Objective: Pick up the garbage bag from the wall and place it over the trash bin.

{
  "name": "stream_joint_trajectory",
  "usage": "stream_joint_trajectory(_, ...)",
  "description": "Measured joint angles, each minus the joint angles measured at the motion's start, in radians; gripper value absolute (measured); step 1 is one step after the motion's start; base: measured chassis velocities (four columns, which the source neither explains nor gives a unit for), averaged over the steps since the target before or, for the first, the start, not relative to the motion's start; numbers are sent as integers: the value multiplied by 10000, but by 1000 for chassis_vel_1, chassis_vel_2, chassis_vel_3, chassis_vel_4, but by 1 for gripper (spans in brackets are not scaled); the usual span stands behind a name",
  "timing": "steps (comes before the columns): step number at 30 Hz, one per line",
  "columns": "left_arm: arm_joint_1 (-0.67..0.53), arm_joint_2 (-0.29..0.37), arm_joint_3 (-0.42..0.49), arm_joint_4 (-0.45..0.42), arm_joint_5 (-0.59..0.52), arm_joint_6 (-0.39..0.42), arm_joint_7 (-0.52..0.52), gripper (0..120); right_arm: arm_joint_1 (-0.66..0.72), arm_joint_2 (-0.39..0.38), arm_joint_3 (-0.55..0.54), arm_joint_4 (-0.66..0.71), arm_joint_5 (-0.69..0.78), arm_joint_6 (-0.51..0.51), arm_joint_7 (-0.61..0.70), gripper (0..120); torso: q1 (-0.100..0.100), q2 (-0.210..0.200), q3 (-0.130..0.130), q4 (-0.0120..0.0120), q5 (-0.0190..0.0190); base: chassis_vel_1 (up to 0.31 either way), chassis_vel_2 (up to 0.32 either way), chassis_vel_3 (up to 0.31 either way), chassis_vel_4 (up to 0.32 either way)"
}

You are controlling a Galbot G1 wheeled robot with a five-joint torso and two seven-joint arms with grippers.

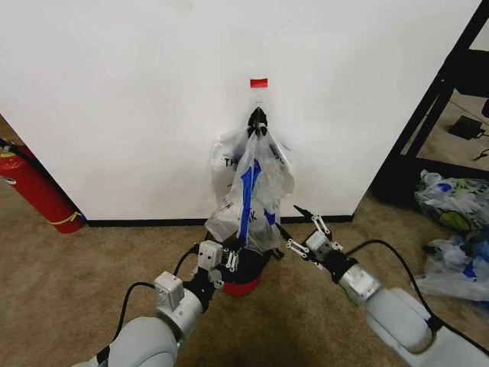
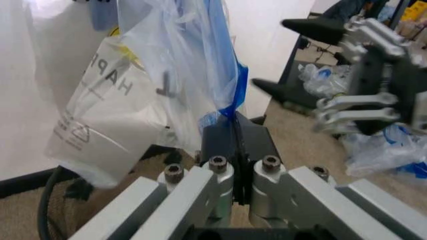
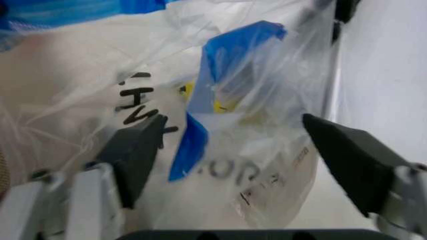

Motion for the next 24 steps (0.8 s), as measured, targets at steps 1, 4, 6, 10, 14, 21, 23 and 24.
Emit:
stream_joint_trajectory(1, -37, 11, 13, -3, -16, 13, -1, 0, 206, 28, -193, -90, -28, -50, 1, 86, 0, 0, 0, 0, 0, 0, 0, 0, 0)
stream_joint_trajectory(4, -105, 12, 38, -13, -56, 43, -8, 0, 701, 140, -697, -343, -150, -221, 26, 93, 0, 0, 0, 2, -1, 0, 0, 0, 0)
stream_joint_trajectory(6, -220, -70, 161, -13, -77, 96, -27, 0, 1626, 682, -1693, -850, -973, -625, 163, 100, 0, -1, 0, 2, 0, 0, 0, 0, 0)
stream_joint_trajectory(10, -233, -65, 184, -65, -73, 106, -32, 0, 2138, 947, -2100, -1147, -1250, -1023, 337, 91, 0, 0, 0, 4, 0, 0, 0, 0, 0)
stream_joint_trajectory(14, -191, -28, 177, -110, -67, 107, -30, 0, 2430, 870, -2242, -1335, -1242, -1267, 445, 75, -1, 0, -1, 2, -1, 0, 0, 0, 0)
stream_joint_trajectory(21, -245, -26, 308, -81, -44, 80, -5, 0, 2502, 787, -2253, -1448, -1137, -1401, 527, 50, -1, 0, -1, -1, -1, 0, 0, 0, 0)
stream_joint_trajectory(23, -274, -9, 324, -73, -44, 67, 2, 0, 2585, 813, -2282, -1504, -1136, -1389, 536, 41, -1, 0, -1, 1, -1, 0, 0, 0, 0)
stream_joint_trajectory(24, -292, -4, 329, -64, -46, 59, 5, 0, 2643, 828, -2311, -1540, -1137, -1366, 555, 38, -1, 0, -1, 2, -1, 0, 0, 0, 0)
